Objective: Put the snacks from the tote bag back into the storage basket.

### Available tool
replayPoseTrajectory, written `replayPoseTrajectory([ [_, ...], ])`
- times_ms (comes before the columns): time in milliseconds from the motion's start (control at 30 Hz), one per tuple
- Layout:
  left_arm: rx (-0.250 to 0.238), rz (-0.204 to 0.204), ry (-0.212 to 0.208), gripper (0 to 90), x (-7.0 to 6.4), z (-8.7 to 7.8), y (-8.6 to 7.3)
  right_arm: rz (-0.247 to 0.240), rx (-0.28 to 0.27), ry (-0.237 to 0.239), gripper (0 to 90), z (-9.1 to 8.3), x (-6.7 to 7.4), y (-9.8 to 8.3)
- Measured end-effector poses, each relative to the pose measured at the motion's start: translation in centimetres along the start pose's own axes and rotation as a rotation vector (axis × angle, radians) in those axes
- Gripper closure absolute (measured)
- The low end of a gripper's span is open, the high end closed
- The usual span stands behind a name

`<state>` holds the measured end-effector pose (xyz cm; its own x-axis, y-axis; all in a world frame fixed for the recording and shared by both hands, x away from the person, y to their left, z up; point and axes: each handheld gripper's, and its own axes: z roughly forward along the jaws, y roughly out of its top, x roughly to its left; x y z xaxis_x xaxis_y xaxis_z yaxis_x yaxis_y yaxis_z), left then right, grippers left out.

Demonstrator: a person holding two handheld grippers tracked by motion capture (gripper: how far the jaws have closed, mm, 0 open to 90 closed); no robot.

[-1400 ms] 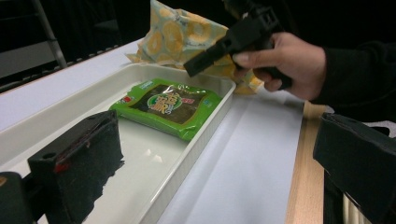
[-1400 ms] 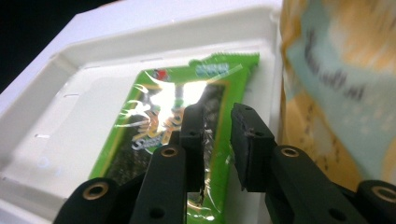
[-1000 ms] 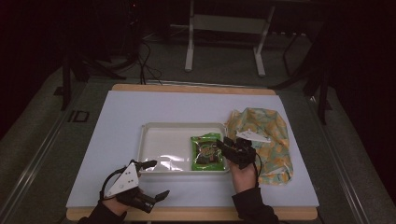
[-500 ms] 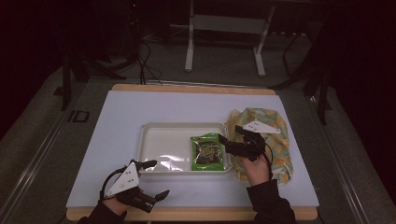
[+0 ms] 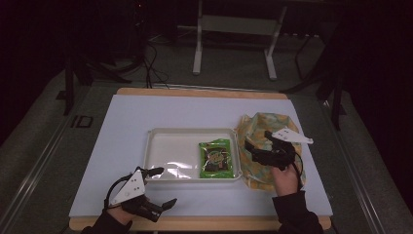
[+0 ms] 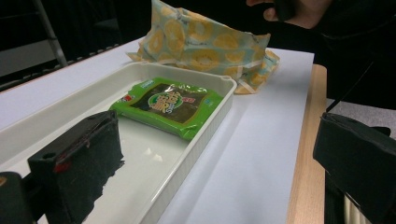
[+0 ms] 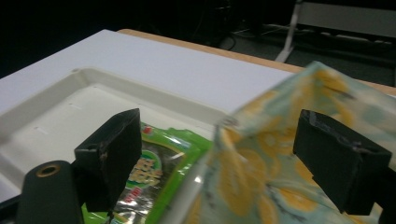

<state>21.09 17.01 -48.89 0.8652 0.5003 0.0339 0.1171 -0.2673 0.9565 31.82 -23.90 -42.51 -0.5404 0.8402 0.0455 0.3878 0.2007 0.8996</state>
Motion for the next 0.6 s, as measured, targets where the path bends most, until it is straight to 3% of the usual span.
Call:
replayPoseTrajectory([
  [200, 0.000, -0.002, 0.001, 1.7, 0.0, 0.0, 0.0, -0.014, 0.018, -0.060, 15.5, -1.1, -1.4, -1.2],
  [600, -0.002, -0.003, 0.000, 1.7, 0.0, 0.0, 0.0, 0.004, 0.012, -0.125, 15.5, -3.5, -3.2, -3.0],
])
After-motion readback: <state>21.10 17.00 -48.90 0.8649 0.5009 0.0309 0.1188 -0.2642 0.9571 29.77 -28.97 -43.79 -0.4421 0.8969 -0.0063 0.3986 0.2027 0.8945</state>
